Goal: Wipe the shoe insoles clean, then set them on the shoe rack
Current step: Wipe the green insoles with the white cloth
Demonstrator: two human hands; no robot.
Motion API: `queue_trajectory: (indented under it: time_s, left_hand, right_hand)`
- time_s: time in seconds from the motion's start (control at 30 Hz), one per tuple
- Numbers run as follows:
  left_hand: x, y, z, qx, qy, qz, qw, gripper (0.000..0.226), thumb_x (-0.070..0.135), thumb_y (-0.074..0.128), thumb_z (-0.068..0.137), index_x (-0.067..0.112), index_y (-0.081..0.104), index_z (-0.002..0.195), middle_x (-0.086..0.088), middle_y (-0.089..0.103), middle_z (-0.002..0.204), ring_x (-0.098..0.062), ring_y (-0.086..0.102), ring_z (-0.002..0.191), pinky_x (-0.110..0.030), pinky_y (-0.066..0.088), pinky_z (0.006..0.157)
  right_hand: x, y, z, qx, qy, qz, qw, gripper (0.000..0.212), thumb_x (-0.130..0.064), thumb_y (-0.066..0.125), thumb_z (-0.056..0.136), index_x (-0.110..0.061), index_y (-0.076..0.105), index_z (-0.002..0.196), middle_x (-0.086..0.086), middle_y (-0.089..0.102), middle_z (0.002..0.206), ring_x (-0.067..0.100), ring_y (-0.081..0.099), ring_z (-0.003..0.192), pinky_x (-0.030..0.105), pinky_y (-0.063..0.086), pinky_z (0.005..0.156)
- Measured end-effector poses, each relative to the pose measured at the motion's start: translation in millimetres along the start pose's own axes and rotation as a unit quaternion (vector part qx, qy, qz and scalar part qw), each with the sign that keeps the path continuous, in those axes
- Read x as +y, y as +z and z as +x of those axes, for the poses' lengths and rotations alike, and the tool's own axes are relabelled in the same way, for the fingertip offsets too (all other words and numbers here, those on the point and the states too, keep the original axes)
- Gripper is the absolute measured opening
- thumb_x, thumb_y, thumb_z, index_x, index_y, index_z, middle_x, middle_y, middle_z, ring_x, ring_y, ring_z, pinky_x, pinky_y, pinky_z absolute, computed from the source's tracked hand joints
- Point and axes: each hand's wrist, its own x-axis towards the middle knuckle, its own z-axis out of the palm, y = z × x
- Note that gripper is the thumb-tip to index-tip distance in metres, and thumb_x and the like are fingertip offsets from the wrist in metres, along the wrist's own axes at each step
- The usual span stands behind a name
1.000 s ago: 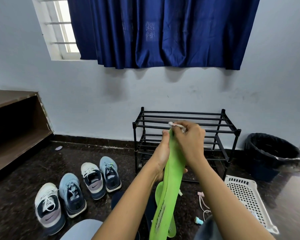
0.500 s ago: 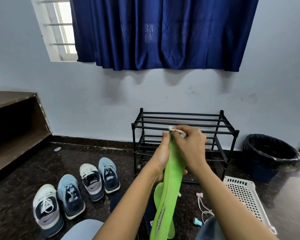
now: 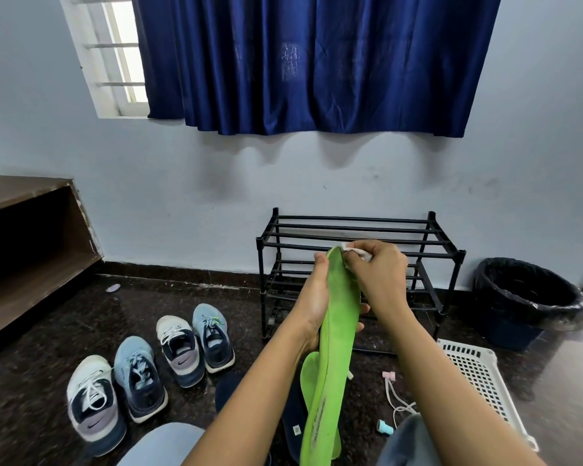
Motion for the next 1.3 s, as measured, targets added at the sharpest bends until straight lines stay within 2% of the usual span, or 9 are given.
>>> queue_trajectory:
  time_s: [0.1,0.33,0.5,0.6,0.7,0.93,1.07,1.17,1.3]
  left_hand:
    - [1,-3,3,0.006,-0.003,-0.006,1.000,0.084,0.076,0.017,0.088,0.014,0.065,0.117,-0.017,0.068,0.099,-0.030,0.067,0.081,-0.044,0.055,0.072]
    - [6,-8,4,0.017,0.009,-0.006,1.000,0.084,0.074,0.013,0.090,0.012,0.066,0.110,-0.015,0.069,0.090,-0.026,0.066,0.078,-0.042,0.054,0.071]
    - [12,-11,6,0.026,0.010,-0.041,0.999,0.089,0.077,0.014,0.089,0.006,0.067,0.103,-0.017,0.069,0.089,-0.028,0.063,0.071,-0.040,0.053,0.070]
    - [8,-6,3,0.002,-0.001,-0.033,0.999,0.086,0.075,0.011,0.090,0.010,0.068,0.094,-0.014,0.070,0.077,-0.026,0.066,0.065,-0.041,0.053,0.070]
    - [1,0,1,-0.019,-0.014,-0.026,0.999,0.081,0.073,0.013,0.091,0.014,0.068,0.101,-0.016,0.069,0.086,-0.026,0.069,0.070,-0.044,0.055,0.071]
    - [7,-8,7,-0.010,-0.010,-0.021,1.000,0.079,0.069,0.013,0.094,0.015,0.069,0.092,-0.009,0.070,0.071,-0.020,0.066,0.060,-0.025,0.052,0.057]
    - [6,-10,7,-0.004,-0.008,-0.020,1.000,0.076,0.068,0.016,0.096,0.013,0.067,0.082,-0.008,0.069,0.063,-0.018,0.067,0.053,-0.021,0.052,0.050]
    - [11,-16,4,0.011,-0.012,-0.023,1.000,0.081,0.073,0.016,0.092,0.011,0.066,0.079,-0.010,0.069,0.064,-0.021,0.066,0.055,-0.025,0.052,0.054]
    - [24,-33,1,0.046,0.012,-0.069,0.996,0.092,0.080,0.020,0.087,0.004,0.071,0.075,-0.015,0.061,0.078,-0.025,0.059,0.068,-0.031,0.049,0.062]
  right_hand:
    - [4,-2,-1,-0.021,0.015,-0.012,1.000,0.009,-0.015,0.067,0.079,-0.015,0.075,0.082,0.004,0.066,0.064,0.011,0.054,0.053,0.009,0.036,0.045]
    - [6,-11,-11,-0.070,0.029,-0.032,0.997,0.005,-0.009,0.068,0.079,-0.009,0.073,0.079,0.005,0.063,0.059,0.006,0.052,0.044,0.008,0.032,0.037]
    - [7,-9,-22,-0.084,0.003,-0.089,0.993,0.006,-0.013,0.068,0.077,-0.011,0.073,0.075,0.007,0.065,0.059,0.019,0.055,0.052,0.025,0.043,0.049]
    - [5,-6,-16,-0.042,0.018,-0.066,0.997,0.007,-0.013,0.067,0.075,-0.013,0.074,0.077,0.002,0.065,0.059,0.020,0.058,0.057,0.028,0.048,0.056]
    - [1,-6,-7,0.013,0.018,-0.048,0.999,0.008,-0.016,0.066,0.075,-0.017,0.074,0.079,0.004,0.067,0.065,0.025,0.061,0.070,0.033,0.049,0.072]
    - [-8,11,-19,0.065,-0.062,0.013,0.996,0.006,-0.016,0.070,0.078,-0.017,0.074,0.084,-0.004,0.071,0.078,0.013,0.062,0.074,0.018,0.036,0.071]
    - [-13,18,-27,-0.006,-0.098,0.058,0.993,0.009,-0.016,0.071,0.080,-0.021,0.075,0.086,-0.012,0.070,0.078,0.004,0.064,0.074,0.016,0.047,0.073]
    - [-13,18,-34,-0.059,-0.080,0.073,0.992,0.010,-0.016,0.072,0.079,-0.021,0.075,0.087,-0.007,0.071,0.076,0.009,0.065,0.071,0.027,0.051,0.068]
    - [-21,17,-53,-0.141,-0.095,0.095,0.981,0.014,-0.008,0.073,0.076,-0.020,0.076,0.083,-0.008,0.072,0.075,0.005,0.063,0.070,0.020,0.049,0.069]
